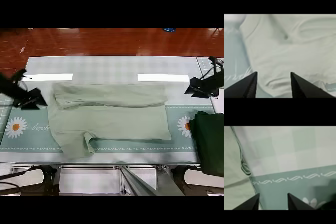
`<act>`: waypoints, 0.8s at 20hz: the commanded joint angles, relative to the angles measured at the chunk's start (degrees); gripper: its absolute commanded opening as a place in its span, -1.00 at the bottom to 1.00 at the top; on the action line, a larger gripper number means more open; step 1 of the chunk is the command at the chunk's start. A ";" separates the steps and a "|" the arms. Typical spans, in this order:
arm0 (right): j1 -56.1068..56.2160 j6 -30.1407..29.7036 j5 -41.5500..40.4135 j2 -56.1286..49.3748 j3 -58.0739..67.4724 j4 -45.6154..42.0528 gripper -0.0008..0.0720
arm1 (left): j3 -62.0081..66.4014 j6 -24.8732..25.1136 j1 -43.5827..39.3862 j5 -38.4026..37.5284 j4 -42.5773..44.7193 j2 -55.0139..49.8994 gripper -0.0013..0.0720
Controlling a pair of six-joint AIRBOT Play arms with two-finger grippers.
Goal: Fold the shirts.
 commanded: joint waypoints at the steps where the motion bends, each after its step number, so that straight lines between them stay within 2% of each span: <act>1: -5.05 -9.51 -7.63 13.03 -18.27 17.55 0.14 | -20.44 1.14 9.90 5.38 -1.16 13.44 0.42; 2: -4.98 -13.75 -9.18 16.48 -24.65 24.13 0.14 | -25.73 1.79 12.41 5.81 -3.34 16.04 0.42; 4: -4.26 -16.76 -12.20 20.87 -33.97 31.39 0.14 | -33.16 2.84 15.63 5.90 -6.88 18.93 0.42; 7: -4.31 -17.29 -12.63 23.08 -40.09 31.98 0.14 | -38.66 2.78 15.15 6.21 -6.88 18.75 0.41; 10: -4.37 -17.38 -12.24 23.17 -40.57 34.05 0.14 | -41.72 -0.48 11.19 9.88 -7.13 18.71 0.42; 12: -6.03 -18.78 -12.26 23.17 -39.56 37.99 0.14 | -43.34 -0.11 8.68 12.74 -11.04 18.60 0.41; 16: -15.39 -18.60 -7.96 23.17 -34.97 38.45 0.14 | -45.90 0.68 2.32 19.85 -15.91 17.86 0.41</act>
